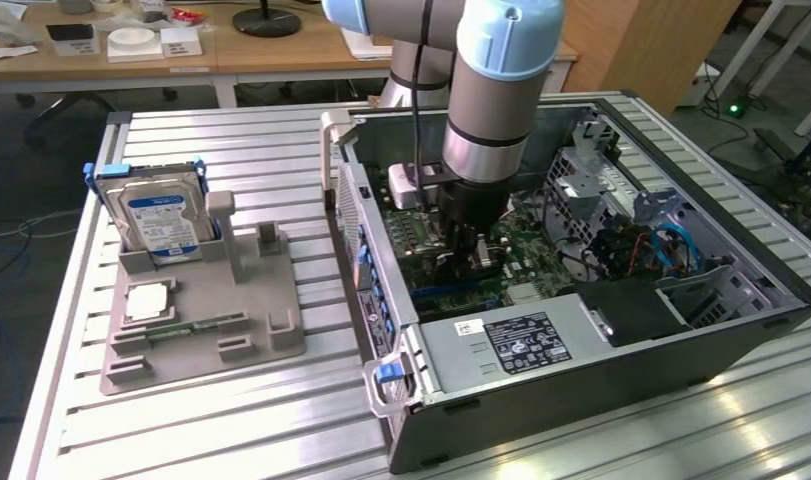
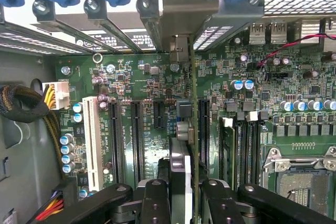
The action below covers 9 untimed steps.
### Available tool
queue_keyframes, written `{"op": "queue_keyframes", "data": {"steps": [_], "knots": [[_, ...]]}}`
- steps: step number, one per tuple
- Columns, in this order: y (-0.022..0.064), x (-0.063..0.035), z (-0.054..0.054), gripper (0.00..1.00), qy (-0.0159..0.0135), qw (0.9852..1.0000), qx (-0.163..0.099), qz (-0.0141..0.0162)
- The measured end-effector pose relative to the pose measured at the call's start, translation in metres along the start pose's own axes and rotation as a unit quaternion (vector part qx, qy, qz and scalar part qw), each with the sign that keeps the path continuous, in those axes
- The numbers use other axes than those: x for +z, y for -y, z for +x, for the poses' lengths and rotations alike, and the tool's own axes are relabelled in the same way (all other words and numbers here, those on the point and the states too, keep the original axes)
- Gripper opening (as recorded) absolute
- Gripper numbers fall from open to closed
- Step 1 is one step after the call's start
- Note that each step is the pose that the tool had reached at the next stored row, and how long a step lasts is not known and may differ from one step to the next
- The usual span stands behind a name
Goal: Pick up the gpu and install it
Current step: 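Insert the gpu into the slot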
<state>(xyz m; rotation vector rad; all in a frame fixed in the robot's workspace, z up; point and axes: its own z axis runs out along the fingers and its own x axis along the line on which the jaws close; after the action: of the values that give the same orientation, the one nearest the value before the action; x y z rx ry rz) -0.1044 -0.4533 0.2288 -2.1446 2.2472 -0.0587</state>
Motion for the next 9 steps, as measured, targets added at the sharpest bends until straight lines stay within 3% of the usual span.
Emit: {"op": "queue_keyframes", "data": {"steps": [9], "knots": [[0.0001,0.0004,0.0008,0.28,0.0,1.0,0.0,0.0]]}}
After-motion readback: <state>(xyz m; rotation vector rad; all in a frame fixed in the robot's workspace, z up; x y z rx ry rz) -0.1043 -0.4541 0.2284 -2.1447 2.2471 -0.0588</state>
